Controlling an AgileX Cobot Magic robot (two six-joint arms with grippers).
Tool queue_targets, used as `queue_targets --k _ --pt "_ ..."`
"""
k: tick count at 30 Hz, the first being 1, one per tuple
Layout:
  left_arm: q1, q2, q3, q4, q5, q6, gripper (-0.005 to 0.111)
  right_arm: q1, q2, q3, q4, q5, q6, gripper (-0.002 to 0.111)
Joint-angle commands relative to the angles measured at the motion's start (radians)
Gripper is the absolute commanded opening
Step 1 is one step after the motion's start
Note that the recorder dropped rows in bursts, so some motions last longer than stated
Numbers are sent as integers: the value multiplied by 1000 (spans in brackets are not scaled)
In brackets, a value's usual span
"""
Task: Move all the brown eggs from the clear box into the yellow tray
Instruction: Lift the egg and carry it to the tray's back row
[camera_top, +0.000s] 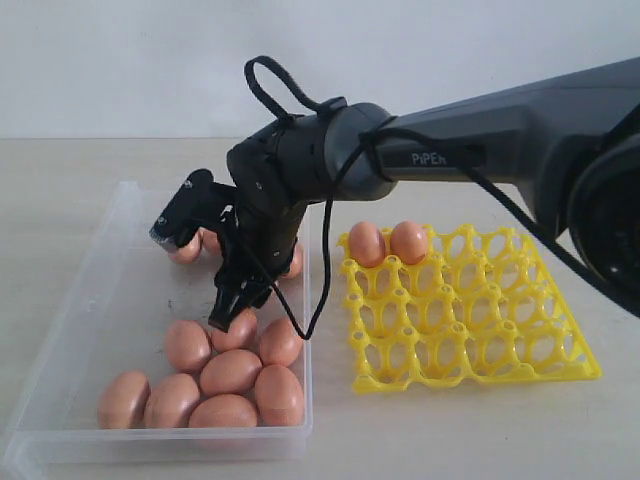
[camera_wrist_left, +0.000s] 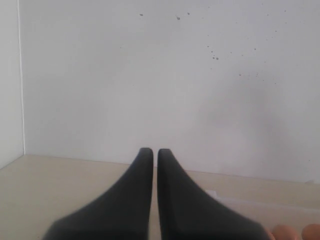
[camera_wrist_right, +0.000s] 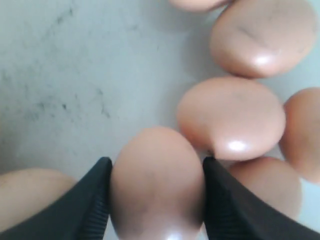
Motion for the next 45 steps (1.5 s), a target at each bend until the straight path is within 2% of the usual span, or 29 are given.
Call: queue_targets --k 1,5,9,15,16,19,20,22,24,25,27,29,31,35,41,45 --pt "-1 -2 -1 4 3 5 4 -8 -90 -4 23 -62 44 0" --pt "-1 -2 -1 4 3 5 4 -15 -183 43 23 -144 118 0" --pt "-1 -2 -1 4 3 5 4 -15 -291 164 30 -316 209 0" --pt "-1 -2 -1 4 3 5 4 -28 -475 438 35 -716 261 0" --pt "-1 -2 -1 4 3 5 4 -54 -536 547 55 -859 278 0" --pt "-1 -2 -1 4 3 5 4 -131 -633 762 144 -1097 268 0" --pt "-1 -2 -1 4 3 5 4 -183 -671 879 223 -1241 251 0" --pt "-1 -2 -1 4 3 5 4 -275 -691 1024 265 -1422 256 0" --pt "-1 -2 -1 4 3 5 4 -378 -678 1100 256 -1456 256 0" --pt "-1 -2 -1 4 3 5 4 -434 -660 1112 220 -1438 265 0" --pt "-1 -2 -1 4 3 5 4 -541 -608 1115 18 -1446 385 0" --pt "-1 -2 -1 4 3 5 4 -648 -524 1113 -175 -1554 566 0" --pt "-1 -2 -1 4 3 5 4 -721 -435 1113 -277 -1684 671 0" --pt "-1 -2 -1 4 3 5 4 -774 -323 1092 -425 -1825 708 0" --pt "-1 -2 -1 4 3 5 4 -783 -172 929 -739 -1836 862 0" --pt "-1 -2 -1 4 3 5 4 -783 -123 878 -746 -1833 911 0"
